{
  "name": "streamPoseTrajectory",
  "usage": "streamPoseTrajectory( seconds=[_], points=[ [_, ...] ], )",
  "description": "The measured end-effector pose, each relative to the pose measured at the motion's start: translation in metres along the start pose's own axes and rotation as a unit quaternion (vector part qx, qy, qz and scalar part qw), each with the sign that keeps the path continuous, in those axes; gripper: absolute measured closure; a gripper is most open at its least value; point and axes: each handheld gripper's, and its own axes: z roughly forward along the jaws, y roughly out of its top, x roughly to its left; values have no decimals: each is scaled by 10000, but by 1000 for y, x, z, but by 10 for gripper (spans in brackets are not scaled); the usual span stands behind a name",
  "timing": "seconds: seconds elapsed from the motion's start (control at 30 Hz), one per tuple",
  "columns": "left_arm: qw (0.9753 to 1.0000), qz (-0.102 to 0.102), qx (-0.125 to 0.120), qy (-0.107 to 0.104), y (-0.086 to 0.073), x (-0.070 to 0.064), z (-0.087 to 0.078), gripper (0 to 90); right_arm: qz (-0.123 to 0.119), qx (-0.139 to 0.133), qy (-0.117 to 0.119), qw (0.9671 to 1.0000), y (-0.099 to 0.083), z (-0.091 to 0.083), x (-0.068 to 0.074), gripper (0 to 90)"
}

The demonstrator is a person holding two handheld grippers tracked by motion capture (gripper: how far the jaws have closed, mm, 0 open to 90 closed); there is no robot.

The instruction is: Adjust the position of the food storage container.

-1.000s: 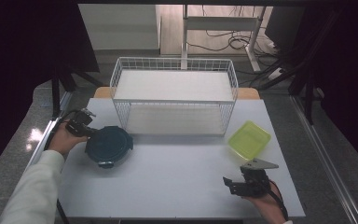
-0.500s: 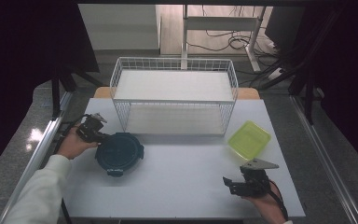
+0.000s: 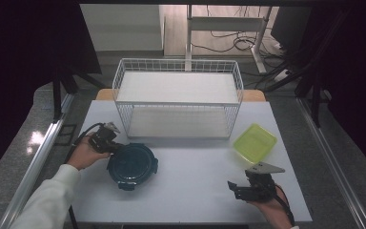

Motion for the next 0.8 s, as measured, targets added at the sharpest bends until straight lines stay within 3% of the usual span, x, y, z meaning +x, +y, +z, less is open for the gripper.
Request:
streamPoseTrajectory(
  seconds=[0.23,0.47,0.8],
  points=[
    [9999,109,15,-106,1,-11,2,900,2,6,-6,10000,0,-1,0,201],
    [9998,0,-23,-221,-2,-15,2,900,-6,-23,-12,10000,1,-2,1,201],
    [9999,13,3,-171,-3,-20,2,900,0,-62,0,10000,1,-5,0,201]
  ],
)
